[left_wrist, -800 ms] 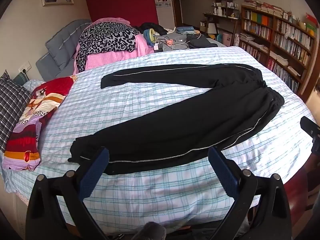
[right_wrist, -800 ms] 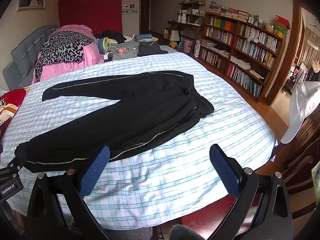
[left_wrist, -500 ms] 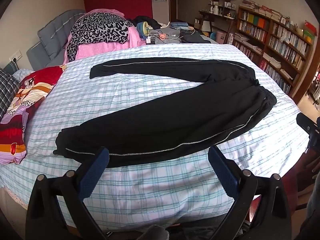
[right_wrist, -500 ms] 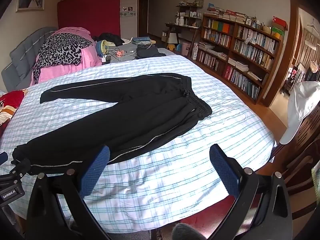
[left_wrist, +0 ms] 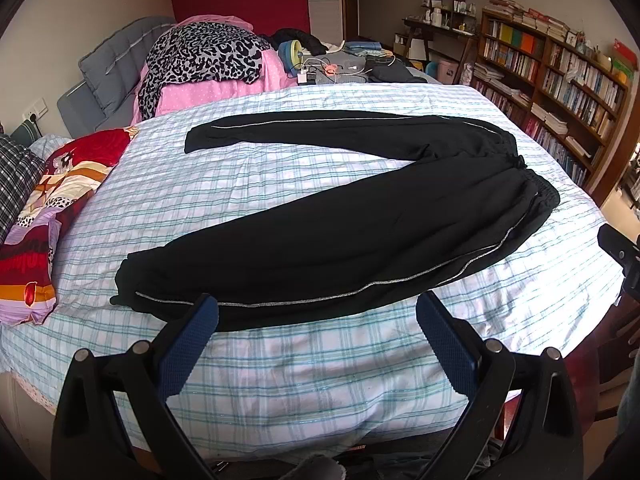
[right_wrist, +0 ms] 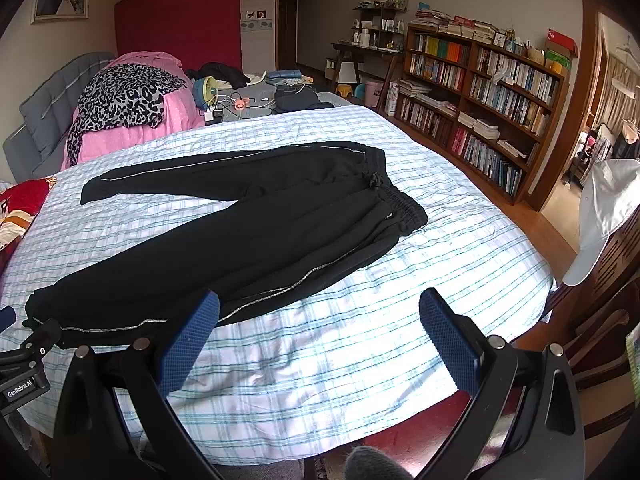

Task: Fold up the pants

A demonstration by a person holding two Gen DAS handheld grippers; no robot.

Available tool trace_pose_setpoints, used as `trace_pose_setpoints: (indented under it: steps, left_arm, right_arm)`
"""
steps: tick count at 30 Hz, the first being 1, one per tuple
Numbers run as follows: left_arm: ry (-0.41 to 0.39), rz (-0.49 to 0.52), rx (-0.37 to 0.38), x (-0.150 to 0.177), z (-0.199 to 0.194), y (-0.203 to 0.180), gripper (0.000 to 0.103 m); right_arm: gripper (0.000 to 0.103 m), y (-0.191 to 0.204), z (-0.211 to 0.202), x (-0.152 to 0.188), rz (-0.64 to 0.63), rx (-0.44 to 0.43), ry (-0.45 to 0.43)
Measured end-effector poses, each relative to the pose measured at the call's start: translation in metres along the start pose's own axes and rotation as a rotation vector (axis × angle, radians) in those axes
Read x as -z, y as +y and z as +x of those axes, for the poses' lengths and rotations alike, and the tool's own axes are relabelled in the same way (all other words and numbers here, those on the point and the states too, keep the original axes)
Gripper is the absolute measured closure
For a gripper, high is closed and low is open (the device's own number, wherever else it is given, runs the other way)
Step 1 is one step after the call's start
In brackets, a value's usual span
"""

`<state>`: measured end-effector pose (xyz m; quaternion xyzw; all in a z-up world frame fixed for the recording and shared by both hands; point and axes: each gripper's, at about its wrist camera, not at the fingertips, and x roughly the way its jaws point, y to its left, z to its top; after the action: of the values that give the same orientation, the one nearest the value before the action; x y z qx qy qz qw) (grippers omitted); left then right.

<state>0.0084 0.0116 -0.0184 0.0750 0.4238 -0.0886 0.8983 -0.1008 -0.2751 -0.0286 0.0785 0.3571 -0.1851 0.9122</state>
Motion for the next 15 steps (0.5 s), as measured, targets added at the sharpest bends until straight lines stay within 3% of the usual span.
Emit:
trace_pose_setpoints:
  steps: [15]
  left_arm:
    - [-0.009, -0.004, -0.021, 0.0016, 0.0006, 0.0023, 0.005]
  right_arm:
    - [0.002, 0.0008, -0.0015, 0.0013, 0.000, -0.005, 0.003]
